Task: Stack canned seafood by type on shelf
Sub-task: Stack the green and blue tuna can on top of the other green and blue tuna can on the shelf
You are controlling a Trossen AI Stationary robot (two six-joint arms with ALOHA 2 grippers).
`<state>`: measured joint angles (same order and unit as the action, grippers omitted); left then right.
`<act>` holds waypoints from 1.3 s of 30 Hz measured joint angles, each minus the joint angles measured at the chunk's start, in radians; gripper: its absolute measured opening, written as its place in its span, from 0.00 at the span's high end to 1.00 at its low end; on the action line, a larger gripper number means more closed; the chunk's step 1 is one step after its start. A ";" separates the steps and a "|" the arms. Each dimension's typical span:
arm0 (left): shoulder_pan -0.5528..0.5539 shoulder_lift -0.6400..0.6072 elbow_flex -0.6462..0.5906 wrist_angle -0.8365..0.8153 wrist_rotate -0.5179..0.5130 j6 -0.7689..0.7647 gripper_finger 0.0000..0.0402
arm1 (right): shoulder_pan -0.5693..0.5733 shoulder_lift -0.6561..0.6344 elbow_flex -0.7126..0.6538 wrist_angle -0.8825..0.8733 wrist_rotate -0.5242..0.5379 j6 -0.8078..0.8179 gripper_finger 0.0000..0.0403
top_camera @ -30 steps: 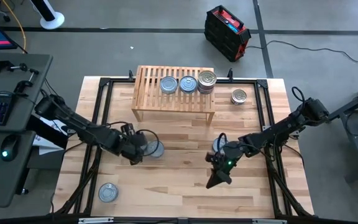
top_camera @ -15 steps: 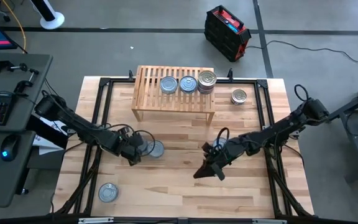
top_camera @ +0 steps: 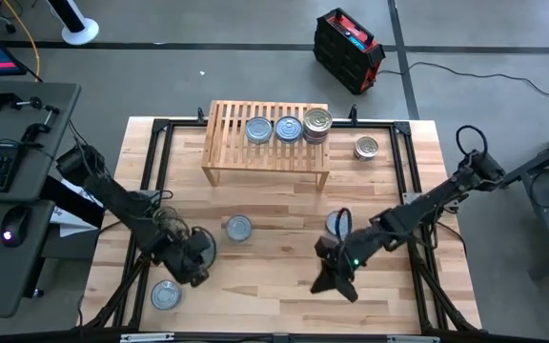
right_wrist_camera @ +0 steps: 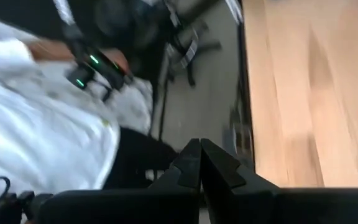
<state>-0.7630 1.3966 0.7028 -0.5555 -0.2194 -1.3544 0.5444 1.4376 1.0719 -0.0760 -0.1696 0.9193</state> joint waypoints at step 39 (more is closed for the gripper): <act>0.085 0.254 0.753 -0.529 -0.304 0.271 1.00 | 0.097 0.109 -0.025 -0.136 0.203 -0.112 0.75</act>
<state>-0.6776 1.6510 1.4555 -1.0843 -0.5233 -1.0830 0.6419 1.5463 1.0465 -0.2123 0.0338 0.8076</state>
